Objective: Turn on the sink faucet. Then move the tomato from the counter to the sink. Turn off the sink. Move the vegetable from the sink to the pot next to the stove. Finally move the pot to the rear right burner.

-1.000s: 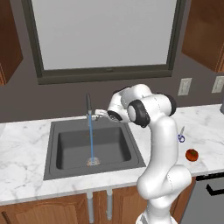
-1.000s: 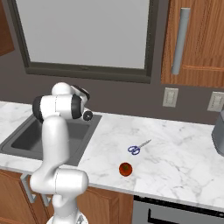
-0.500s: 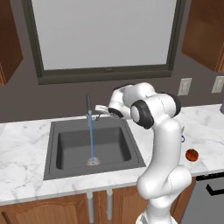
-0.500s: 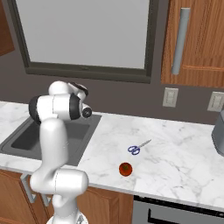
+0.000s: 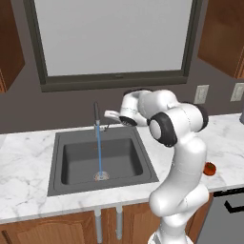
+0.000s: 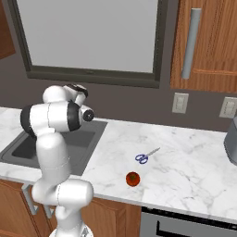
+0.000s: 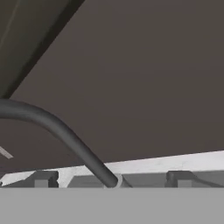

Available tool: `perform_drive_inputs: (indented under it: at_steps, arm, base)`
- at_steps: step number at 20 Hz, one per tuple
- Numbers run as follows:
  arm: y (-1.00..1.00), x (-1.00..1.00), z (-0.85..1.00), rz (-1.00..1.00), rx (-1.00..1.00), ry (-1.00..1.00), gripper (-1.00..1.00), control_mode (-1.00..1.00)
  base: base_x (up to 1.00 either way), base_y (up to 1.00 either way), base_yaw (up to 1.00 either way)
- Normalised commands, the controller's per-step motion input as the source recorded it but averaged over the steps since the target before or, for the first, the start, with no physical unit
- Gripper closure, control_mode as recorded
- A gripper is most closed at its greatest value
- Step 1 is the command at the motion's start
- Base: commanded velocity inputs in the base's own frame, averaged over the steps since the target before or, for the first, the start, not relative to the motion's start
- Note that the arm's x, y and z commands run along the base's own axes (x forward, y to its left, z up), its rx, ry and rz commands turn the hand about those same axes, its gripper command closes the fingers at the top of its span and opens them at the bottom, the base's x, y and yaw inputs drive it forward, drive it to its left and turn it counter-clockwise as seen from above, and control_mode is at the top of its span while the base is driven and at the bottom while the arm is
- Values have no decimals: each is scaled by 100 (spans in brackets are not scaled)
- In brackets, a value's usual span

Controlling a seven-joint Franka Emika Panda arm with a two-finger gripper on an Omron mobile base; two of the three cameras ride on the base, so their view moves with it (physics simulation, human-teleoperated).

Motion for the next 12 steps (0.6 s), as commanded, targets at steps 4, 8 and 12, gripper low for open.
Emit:
perform_drive_inputs:
  at_steps: [4, 8, 12]
  arm:
    - [-5, -47, 50, 0, 0, 1, -100, -100]
    - [-9, -52, 53, -3, -2, 7, -100, -100]
    - [-16, -56, 49, -6, -4, 17, -100, -100]
  base:
    - [0, 0, 0]
    - [0, 0, 0]
    - [0, 0, 0]
